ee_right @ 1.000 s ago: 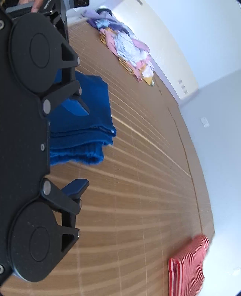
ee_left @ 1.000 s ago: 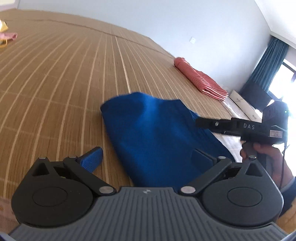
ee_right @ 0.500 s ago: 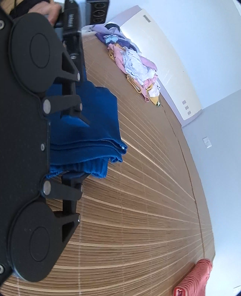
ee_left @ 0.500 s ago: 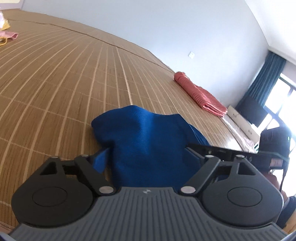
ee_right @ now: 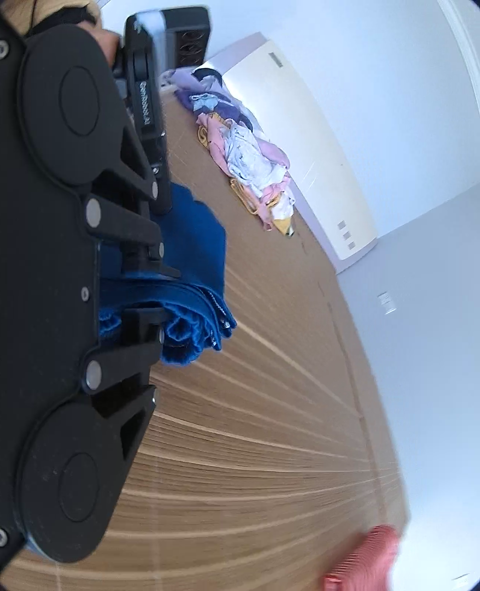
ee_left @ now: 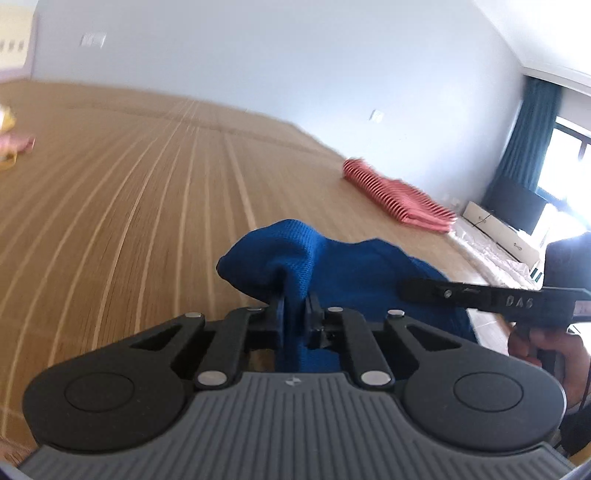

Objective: Fold clothes
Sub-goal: 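Grasp the blue shorts with the left gripper beside the right gripper, then carry the blue shorts with both grippers onto the striped garment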

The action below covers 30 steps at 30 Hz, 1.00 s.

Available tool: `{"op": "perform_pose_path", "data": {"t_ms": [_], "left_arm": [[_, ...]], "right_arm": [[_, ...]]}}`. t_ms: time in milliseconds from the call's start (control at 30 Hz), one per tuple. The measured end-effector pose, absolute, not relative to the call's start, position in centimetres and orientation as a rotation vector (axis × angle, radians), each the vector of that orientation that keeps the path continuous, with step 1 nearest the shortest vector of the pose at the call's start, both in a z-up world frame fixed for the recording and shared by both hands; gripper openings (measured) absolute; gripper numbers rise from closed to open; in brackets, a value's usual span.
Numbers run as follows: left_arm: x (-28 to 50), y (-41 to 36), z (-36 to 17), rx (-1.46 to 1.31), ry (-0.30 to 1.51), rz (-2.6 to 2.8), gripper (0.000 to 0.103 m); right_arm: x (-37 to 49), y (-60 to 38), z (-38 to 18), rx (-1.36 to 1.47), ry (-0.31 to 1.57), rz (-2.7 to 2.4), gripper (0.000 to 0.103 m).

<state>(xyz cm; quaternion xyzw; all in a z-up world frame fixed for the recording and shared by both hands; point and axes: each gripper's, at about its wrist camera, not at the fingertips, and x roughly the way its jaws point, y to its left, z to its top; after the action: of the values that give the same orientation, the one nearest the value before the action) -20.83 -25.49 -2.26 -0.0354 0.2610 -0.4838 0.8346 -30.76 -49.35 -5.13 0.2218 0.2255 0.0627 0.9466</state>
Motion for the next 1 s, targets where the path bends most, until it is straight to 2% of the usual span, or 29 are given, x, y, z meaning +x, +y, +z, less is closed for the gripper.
{"op": "perform_pose_path", "data": {"t_ms": [300,533,800,1000], "left_arm": [[-23.5,-27.5,4.3,-0.016,0.396,-1.114,0.010],[-24.9,-33.0,10.4,0.033,0.287,-1.221,0.010],[-23.2,-43.6,17.2,0.039,0.211,-1.293,0.010],[-19.3,-54.4,17.5,0.074,0.233,-1.321,0.010]], "right_arm": [[-34.3,-50.1,-0.5,0.401,0.293,0.071,0.013],[-37.9,-53.5,4.9,0.347,0.156,-0.042,0.013],[-38.1,-60.4,12.8,0.265,0.100,-0.162,0.013],[-35.0,-67.9,15.2,0.200,0.132,-0.260,0.014]]}}
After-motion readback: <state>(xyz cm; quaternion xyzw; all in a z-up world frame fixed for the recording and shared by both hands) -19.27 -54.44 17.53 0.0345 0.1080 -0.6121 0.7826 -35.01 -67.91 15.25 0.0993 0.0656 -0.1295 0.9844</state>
